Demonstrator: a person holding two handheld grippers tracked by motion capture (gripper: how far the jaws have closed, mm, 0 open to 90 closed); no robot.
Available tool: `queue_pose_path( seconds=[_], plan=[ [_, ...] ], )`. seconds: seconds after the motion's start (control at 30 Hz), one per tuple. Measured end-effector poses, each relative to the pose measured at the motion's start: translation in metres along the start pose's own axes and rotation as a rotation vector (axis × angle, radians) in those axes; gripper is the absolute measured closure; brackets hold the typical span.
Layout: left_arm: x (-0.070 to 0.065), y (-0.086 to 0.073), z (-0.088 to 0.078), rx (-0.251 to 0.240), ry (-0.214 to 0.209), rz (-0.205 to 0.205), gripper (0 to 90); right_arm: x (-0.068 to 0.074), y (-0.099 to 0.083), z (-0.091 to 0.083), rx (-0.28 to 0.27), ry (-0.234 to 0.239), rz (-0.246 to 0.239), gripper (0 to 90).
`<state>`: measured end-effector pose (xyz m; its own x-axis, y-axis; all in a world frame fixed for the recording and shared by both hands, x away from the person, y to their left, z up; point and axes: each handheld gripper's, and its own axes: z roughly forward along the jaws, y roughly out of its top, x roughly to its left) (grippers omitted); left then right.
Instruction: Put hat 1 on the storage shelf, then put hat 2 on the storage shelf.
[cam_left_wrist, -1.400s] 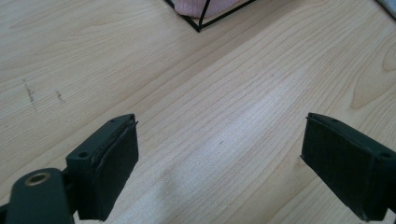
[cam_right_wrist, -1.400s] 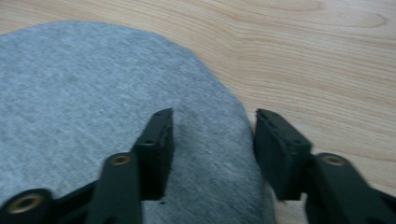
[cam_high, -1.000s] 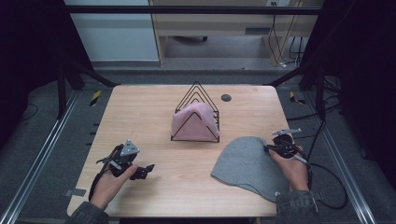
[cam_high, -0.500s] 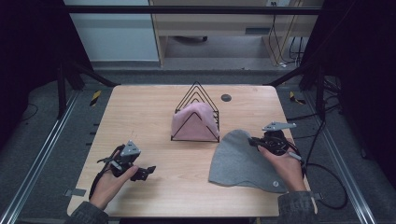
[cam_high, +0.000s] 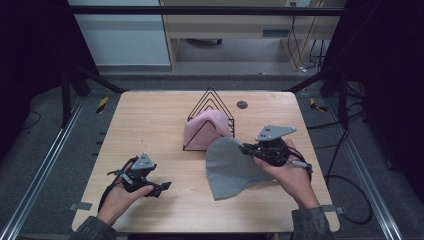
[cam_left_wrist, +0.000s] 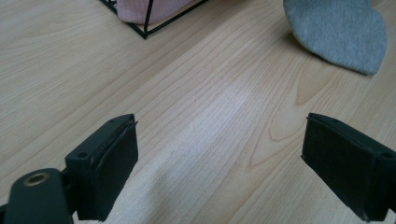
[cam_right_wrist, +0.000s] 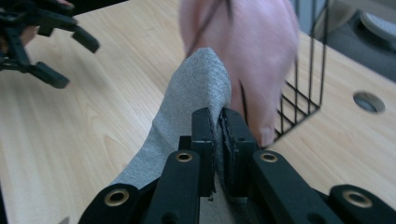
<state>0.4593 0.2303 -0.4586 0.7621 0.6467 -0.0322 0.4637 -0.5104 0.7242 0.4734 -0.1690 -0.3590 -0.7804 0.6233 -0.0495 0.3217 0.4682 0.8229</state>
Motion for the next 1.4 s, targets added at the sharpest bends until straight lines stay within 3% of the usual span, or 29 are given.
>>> queue_pose_path(
  seconds=[0.13, 0.33, 0.6, 1.07, 1.23, 1.4],
  plan=[
    [-0.002, 0.002, -0.002, -0.023, -0.021, 0.01, 10.4, 0.025, 0.029, 0.0, -0.024, 0.026, -0.09, 85.1],
    [-0.005, 0.005, -0.003, -0.056, -0.077, 0.021, 11.3, 0.043, 0.059, 0.01, -0.024, 0.073, -0.164, 85.0],
    [-0.007, 0.008, -0.005, -0.088, -0.095, 0.021, 14.6, 0.051, 0.085, 0.025, -0.014, 0.121, -0.188, 85.1],
    [-0.001, 0.014, -0.019, -0.161, -0.058, 0.005, 20.3, 0.058, 0.113, 0.017, -0.057, 0.13, -0.22, 85.1],
    [0.0, 0.034, -0.025, -0.194, -0.047, 0.019, 24.0, 0.06, 0.12, 0.013, -0.079, 0.136, -0.217, 85.1],
    [-0.002, 0.053, -0.019, -0.187, -0.047, 0.036, 24.6, 0.059, 0.126, 0.008, -0.098, 0.132, -0.213, 85.1]
  ],
)
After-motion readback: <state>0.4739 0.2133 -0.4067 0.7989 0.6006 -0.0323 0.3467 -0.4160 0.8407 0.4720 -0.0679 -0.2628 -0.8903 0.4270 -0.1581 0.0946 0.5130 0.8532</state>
